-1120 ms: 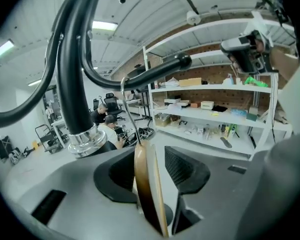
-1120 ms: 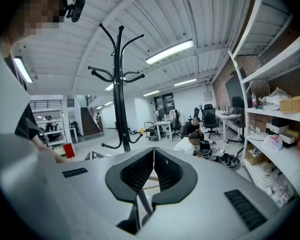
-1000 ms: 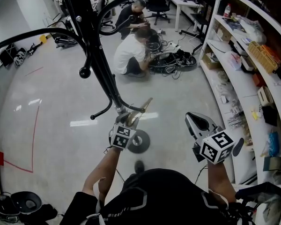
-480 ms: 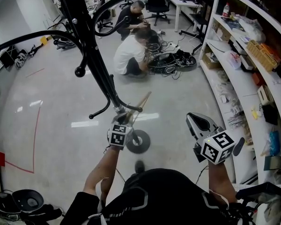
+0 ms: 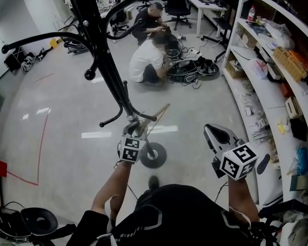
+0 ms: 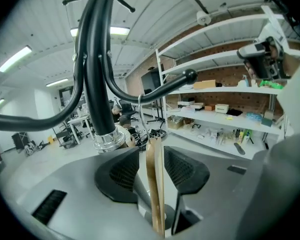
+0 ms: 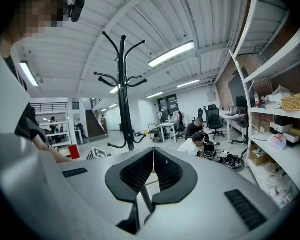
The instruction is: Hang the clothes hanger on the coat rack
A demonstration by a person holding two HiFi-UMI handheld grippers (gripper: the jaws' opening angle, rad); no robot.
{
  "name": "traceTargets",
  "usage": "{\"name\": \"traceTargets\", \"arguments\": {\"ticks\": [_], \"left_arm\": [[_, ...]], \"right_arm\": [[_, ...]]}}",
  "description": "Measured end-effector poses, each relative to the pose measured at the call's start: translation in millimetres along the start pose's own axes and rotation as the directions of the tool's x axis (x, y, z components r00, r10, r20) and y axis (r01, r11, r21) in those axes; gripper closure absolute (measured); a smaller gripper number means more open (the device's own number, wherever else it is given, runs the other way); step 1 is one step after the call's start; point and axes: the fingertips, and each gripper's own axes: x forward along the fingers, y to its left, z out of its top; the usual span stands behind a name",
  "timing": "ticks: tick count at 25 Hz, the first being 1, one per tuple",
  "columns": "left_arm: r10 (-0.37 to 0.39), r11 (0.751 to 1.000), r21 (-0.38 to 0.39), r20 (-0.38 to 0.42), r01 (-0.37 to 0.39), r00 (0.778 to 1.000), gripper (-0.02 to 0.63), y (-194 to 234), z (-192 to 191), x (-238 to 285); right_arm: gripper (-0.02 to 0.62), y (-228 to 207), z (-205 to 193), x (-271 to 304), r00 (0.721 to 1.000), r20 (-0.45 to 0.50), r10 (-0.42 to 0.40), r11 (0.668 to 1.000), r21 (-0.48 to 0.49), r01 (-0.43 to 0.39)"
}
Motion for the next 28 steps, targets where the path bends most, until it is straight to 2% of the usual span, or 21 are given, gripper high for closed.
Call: {"name": "traceTargets", "arguments": {"ticks": [4,11,15,17,18,21,25,28], "left_arm": [[0.043,0.999,-0.004,0.043,-0.043,0.998,0.469,-3,8,-24],[0.121,0.989,-0.102,0.167,-0.105,0.979,0.469,-11,36,-106],[0.152,0.979,-0.173,0.283,-0.105,0.947,0.472,-38,70,-173],[0.188,0.97,-0.209,0.322,-0.124,0.928,0.512,-50,75,-209],[0.204,0.964,-0.231,0.338,-0.129,0.919,0.542,-54,75,-227],[0.229,0.953,-0.272,0.361,-0.133,0.904,0.569,-65,59,-278],[0.227,0.946,-0.301,0.359,-0.118,0.905,0.604,-88,27,-347],[0.191,0.945,-0.318,0.369,-0.07,0.909,0.604,-111,9,-390]], "right_arm": [[0.588,2,-3,-4,0.999,0.003,0.036,0.999,-0.004,-0.036],[0.588,17,-3,-10,0.992,0.019,0.128,0.992,-0.016,-0.128],[0.588,36,0,-19,0.977,0.044,0.209,0.978,-0.032,-0.207],[0.588,53,-2,-26,0.972,0.043,0.233,0.972,-0.046,-0.231],[0.588,63,-3,-31,0.97,0.043,0.239,0.97,-0.052,-0.237],[0.588,101,-3,-51,0.968,0.047,0.247,0.967,-0.071,-0.244],[0.588,147,-21,-89,0.973,0.023,0.23,0.97,-0.081,-0.228],[0.588,176,-42,-124,0.973,-0.01,0.229,0.972,-0.052,-0.229]]}}
